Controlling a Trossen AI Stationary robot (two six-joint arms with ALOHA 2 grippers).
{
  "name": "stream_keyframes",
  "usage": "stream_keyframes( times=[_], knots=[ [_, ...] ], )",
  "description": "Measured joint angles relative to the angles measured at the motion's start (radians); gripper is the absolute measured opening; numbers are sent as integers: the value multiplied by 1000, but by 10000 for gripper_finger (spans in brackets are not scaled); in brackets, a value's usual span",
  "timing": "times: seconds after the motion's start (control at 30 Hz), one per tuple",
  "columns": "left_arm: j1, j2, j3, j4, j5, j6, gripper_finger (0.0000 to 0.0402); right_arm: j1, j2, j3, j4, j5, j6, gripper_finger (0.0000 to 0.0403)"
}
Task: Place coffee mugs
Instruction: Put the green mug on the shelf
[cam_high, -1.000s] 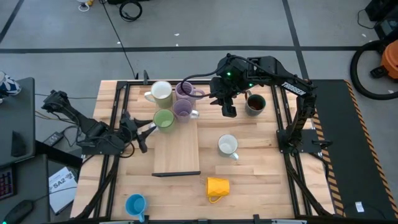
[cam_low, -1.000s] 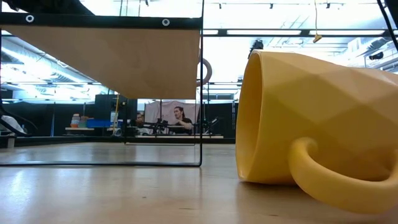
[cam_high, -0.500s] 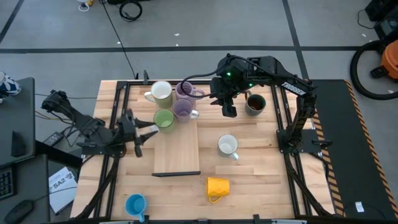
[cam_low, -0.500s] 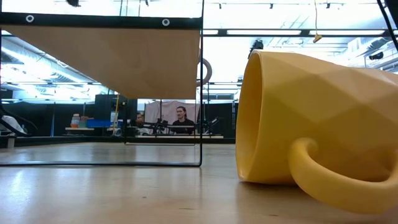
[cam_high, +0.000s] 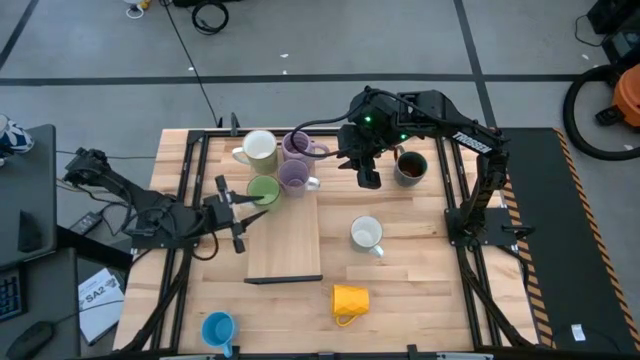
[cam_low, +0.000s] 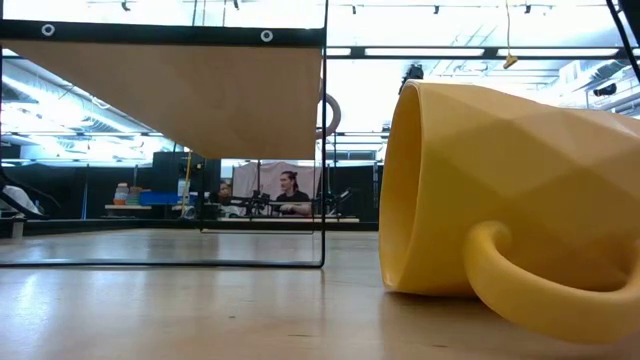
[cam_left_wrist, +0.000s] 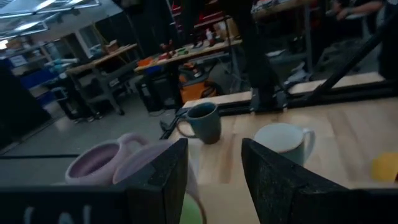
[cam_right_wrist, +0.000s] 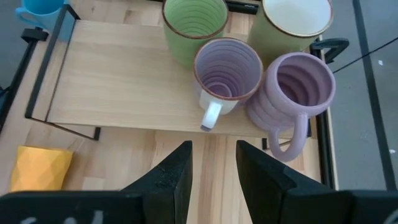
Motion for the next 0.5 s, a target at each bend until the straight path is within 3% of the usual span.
stream_keyframes(
  times=[0.2,0.5],
  knots=[
    [64,43,126,-160,119,-19,157,0,0,0,0,-15,0,129],
    [172,196,376,-638,255,-228,157,0,0,0,-2,-15,0,129]
  ],
)
